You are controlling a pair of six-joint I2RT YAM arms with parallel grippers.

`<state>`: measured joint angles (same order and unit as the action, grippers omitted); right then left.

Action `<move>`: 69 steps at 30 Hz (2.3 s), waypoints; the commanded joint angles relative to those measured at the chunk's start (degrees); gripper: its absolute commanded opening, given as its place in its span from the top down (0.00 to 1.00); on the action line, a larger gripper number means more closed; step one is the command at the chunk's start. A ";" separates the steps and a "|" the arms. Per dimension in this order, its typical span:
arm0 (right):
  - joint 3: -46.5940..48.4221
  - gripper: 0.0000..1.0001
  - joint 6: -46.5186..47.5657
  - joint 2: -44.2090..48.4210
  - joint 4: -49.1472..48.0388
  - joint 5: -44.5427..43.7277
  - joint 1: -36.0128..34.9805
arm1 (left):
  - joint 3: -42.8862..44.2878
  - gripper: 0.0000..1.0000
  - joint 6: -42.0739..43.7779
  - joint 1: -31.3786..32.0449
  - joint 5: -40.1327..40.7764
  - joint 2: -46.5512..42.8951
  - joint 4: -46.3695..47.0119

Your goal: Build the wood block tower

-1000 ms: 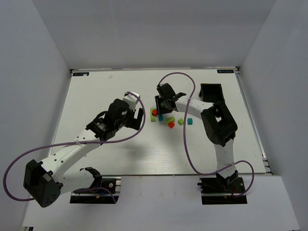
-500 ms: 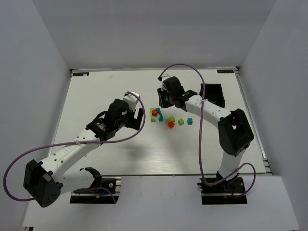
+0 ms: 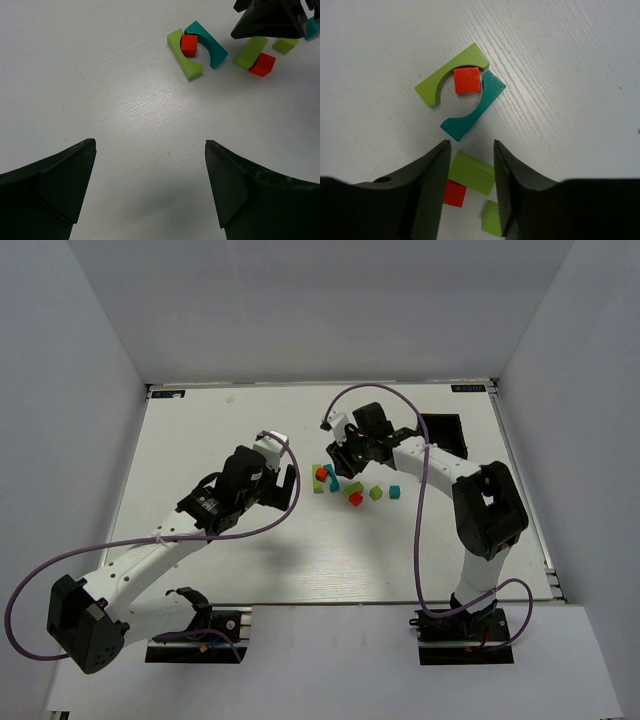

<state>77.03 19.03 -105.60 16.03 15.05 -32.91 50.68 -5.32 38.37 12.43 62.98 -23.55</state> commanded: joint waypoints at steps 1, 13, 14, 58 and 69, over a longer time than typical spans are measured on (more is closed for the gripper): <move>0.13 0.50 7.85 -0.39 0.76 3.67 0.30 | -0.58 0.00 0.40 -0.14 1.37 -2.86 0.17; 3.91 0.44 13.84 -6.37 8.13 6.66 0.30 | -0.58 0.00 0.40 -0.14 1.37 -2.86 0.17; 3.74 0.44 14.37 -6.72 8.14 6.57 0.39 | -0.58 0.00 0.40 -0.14 1.37 -2.86 0.17; 4.79 0.41 18.24 -11.56 3.57 4.46 -1.99 | -0.58 0.00 0.40 -0.14 1.37 -2.34 0.17; 4.88 0.41 18.77 -12.00 3.13 4.37 -2.34 | -0.58 0.00 0.40 -0.14 1.37 -1.81 0.17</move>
<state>80.82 36.73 -116.77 20.78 19.44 -34.96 50.17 -5.32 38.37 13.10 61.63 -23.55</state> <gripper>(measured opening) 0.591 0.997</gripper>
